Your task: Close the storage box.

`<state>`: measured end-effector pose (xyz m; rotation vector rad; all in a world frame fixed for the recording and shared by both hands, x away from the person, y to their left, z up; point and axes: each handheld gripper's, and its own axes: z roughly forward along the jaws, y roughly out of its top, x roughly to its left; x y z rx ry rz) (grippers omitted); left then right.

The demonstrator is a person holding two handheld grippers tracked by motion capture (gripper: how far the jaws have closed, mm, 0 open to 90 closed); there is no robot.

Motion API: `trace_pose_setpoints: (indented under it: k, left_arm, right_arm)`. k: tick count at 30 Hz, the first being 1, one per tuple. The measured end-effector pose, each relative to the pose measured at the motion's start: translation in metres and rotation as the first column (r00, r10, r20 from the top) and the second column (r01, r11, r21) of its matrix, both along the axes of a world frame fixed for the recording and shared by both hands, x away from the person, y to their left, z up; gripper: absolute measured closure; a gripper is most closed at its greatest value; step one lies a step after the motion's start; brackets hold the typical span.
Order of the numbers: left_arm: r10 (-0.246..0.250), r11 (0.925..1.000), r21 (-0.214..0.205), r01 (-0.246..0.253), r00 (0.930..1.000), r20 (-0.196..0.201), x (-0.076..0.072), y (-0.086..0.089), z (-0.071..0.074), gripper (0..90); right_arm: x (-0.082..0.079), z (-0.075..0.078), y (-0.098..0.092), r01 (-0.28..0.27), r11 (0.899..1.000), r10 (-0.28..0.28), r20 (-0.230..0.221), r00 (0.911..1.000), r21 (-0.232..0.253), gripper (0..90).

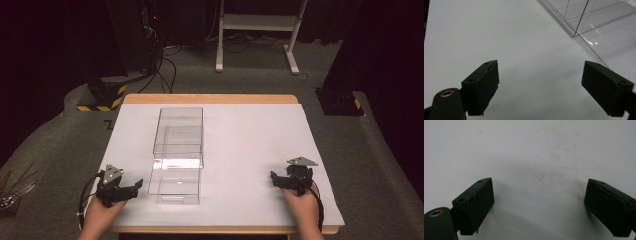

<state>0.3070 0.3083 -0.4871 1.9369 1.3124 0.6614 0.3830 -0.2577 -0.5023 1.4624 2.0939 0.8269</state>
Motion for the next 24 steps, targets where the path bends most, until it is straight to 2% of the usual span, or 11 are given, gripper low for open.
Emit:
trace_pose_setpoints:
  k: [4,10,19,24]
  left_arm:
    - [-0.006,0.9994,-0.033,0.006,1.0000,0.002,-0.002,0.001,0.007,14.9]
    - [-0.016,0.9981,-0.059,0.017,0.9996,0.024,-0.006,0.004,0.017,14.9]
    - [-0.036,0.9937,-0.103,0.044,0.9964,0.077,-0.016,0.003,0.033,14.9]
    - [-0.055,0.9913,-0.112,0.069,0.9907,0.124,-0.026,-0.001,0.044,14.7]
  right_arm:
    - [0.000,-0.001,0.000,0.001,1.000,-0.001,0.002,1.0000,-0.003,8.7]
    - [0.000,-0.001,-0.001,0.002,1.000,-0.002,0.001,1.0000,0.002,8.6]
    - [0.000,-0.001,0.000,0.002,1.000,-0.002,0.001,1.0000,0.002,8.6]
    - [0.000,-0.001,0.000,0.002,1.000,-0.002,0.002,1.0000,0.002,8.5]
